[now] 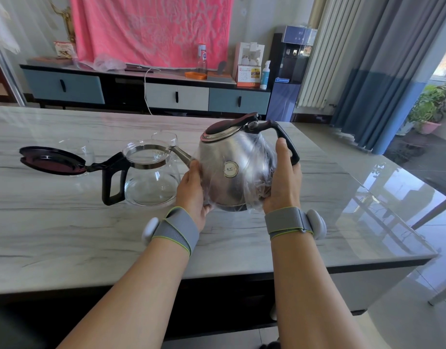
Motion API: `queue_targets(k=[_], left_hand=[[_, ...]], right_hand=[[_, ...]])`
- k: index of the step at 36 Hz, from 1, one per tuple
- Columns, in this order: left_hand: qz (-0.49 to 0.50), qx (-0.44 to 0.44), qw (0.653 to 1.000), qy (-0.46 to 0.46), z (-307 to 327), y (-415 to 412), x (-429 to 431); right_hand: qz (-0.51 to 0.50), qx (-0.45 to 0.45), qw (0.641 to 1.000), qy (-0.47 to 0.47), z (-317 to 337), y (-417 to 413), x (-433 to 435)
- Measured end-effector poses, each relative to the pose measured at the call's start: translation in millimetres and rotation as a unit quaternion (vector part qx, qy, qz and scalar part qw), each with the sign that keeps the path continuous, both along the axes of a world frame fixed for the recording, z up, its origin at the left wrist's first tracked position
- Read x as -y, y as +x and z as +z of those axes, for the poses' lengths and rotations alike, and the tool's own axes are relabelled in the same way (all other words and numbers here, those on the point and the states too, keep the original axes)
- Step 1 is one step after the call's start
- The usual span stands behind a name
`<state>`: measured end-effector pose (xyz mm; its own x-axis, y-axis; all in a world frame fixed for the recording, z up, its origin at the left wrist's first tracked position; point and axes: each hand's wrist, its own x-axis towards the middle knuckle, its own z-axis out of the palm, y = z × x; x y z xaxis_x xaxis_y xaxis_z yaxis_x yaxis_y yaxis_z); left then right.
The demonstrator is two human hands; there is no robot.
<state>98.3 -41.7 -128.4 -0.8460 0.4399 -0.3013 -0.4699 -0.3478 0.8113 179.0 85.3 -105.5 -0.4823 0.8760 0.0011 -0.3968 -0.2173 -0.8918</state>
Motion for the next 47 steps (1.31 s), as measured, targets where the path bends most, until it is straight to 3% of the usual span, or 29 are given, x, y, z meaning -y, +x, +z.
queue_targets(k=[47], left_hand=[[-0.002, -0.003, 1.000, -0.009, 1.0, 0.6, -0.3]], right_hand=[[0.002, 0.006, 1.000, 0.006, 0.8, 1.8, 1.8]])
